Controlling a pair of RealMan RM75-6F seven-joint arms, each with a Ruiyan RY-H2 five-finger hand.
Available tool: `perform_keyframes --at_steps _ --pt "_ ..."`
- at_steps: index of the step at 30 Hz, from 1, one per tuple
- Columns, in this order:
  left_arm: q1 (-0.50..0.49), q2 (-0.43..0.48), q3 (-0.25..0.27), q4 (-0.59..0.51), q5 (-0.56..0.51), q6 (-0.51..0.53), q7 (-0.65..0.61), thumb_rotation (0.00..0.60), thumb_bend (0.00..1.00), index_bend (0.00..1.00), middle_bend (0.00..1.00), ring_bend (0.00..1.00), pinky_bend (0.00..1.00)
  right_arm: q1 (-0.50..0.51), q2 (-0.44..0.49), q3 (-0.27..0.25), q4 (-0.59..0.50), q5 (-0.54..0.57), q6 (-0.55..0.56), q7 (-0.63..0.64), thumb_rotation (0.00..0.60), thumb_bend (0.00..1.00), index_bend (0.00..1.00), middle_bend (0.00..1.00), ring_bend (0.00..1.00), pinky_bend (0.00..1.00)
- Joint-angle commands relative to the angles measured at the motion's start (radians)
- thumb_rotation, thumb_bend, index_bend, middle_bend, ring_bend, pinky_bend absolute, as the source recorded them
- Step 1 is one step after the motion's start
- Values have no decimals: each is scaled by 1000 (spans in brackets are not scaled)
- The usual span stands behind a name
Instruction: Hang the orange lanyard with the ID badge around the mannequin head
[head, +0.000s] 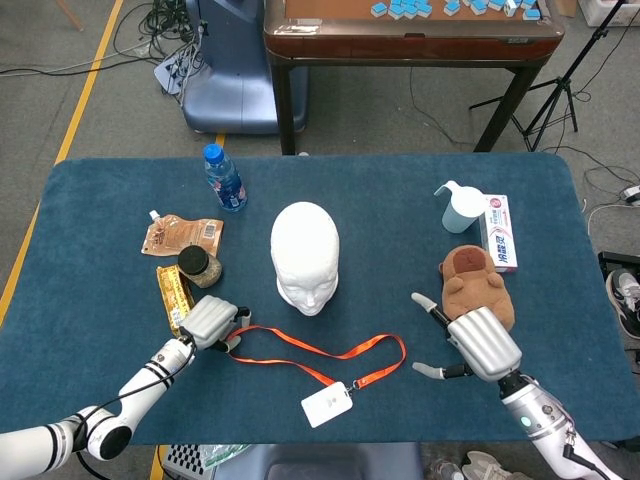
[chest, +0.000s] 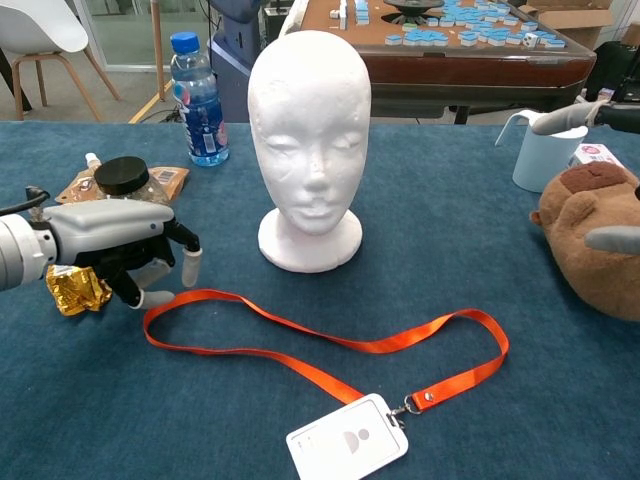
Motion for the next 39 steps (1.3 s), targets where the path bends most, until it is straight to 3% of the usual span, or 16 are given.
perform_keyframes --at_steps 1,22,39 --pt "2 -24 4 17 -17 11 12 600 325 465 818 851 873 -1 -5 1 4 2 -7 5 294 187 102 1000 1000 1000" --pt "-20 -105 -6 87 -128 12 64 600 324 442 820 854 876 -12 2 -4 17 12 -45 32 294 187 103 1000 1000 1000" --pt "-25 -158 -8 135 -147 30 57 600 324 582 838 867 890 -17 4 -2 30 22 -63 42 293 187 103 1000 1000 1000"
